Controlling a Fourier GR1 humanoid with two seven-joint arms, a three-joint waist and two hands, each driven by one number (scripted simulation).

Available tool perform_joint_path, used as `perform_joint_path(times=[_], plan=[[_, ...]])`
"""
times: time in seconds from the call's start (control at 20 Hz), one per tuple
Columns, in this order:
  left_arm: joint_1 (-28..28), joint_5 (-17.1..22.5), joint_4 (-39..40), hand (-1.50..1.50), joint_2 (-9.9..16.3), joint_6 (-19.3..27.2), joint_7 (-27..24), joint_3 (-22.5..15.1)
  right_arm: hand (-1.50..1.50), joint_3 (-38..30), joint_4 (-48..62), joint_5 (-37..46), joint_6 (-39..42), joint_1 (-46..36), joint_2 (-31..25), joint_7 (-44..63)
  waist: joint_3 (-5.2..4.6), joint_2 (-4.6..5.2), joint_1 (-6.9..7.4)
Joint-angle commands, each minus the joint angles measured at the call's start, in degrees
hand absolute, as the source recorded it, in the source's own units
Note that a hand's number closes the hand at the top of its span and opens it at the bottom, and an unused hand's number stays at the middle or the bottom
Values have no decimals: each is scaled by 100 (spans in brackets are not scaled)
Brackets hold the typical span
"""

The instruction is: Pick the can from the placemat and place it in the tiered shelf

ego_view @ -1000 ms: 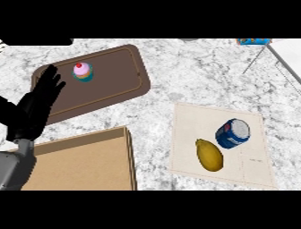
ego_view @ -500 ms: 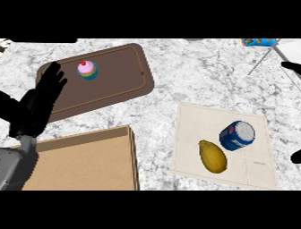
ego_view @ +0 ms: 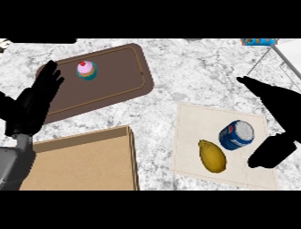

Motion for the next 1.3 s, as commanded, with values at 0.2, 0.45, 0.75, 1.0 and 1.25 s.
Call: perform_joint_path(times=[0.2, 0.45, 0.75, 1.0, 1.25], plan=[[401, -249, -598, 0, -184, 189, 134, -122, -150, 384, 432, 400, 556, -258, 248, 775, 6, -16, -3], [540, -102, -273, 0, -128, -211, -127, 144, -150, 369, 16, 481, 782, 51, 147, 880, 3, -18, -60], [-62, -375, -282, 0, -337, 70, 259, 84, -150, 570, 398, 1050, 524, 389, 501, 591, 8, -7, -77], [-62, -477, -227, 0, -367, -7, 366, 178, -150, 681, 220, 1597, 370, 650, 1005, 690, 8, -9, -71], [208, -529, -193, 0, -516, -189, 101, 319, -150, 337, 765, 1974, 523, 792, 1219, 46, 8, -2, -57]])
